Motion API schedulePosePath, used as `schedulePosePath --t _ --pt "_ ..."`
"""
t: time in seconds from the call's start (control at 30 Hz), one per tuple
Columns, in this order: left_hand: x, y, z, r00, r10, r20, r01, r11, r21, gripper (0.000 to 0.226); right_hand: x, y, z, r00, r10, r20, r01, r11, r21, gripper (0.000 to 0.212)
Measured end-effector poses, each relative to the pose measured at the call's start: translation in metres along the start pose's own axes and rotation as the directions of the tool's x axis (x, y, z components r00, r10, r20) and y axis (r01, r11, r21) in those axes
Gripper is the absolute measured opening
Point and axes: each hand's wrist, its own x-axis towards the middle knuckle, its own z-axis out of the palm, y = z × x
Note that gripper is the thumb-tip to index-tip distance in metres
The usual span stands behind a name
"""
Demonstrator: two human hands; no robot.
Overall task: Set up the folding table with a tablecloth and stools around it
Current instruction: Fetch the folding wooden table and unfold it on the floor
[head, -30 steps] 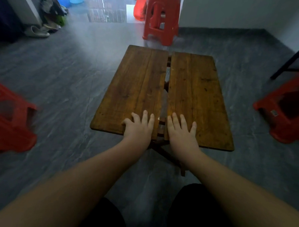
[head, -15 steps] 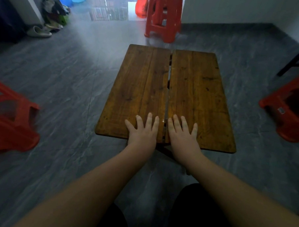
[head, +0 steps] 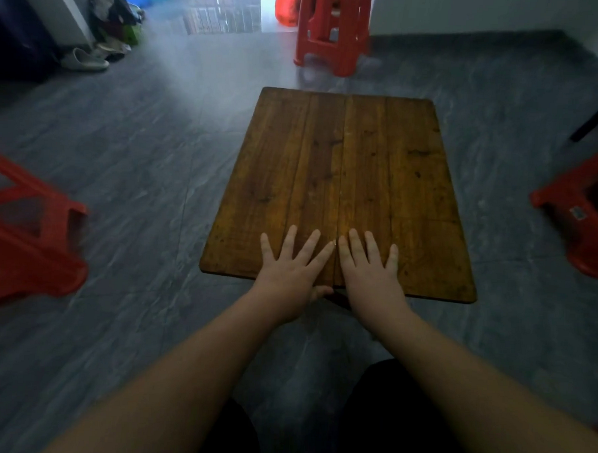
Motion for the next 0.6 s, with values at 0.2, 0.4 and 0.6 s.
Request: schedulePosePath --t 0.2,0.4,0.6 --pt "-0.001 0.002 0.001 0.999 -0.011 -0.035 0.011 1.0 0.01 0.08 0.0 0.001 0.0 1.0 -0.007 0.014 0.008 1.0 -0.02 0.092" --pt "0.003 0.001 0.005 0.998 -0.005 -0.059 0.005 1.0 -0.003 0.08 -0.004 0.012 -0.003 0.997 -0.074 0.018 0.074 0.997 0.035 0.091" --pt "0.011 -0.002 0.004 1.0 0.001 -0.03 -0.001 1.0 -0.003 0.08 0.001 0.019 -0.002 0.996 -0.093 0.016 0.092 0.992 0.089 0.088"
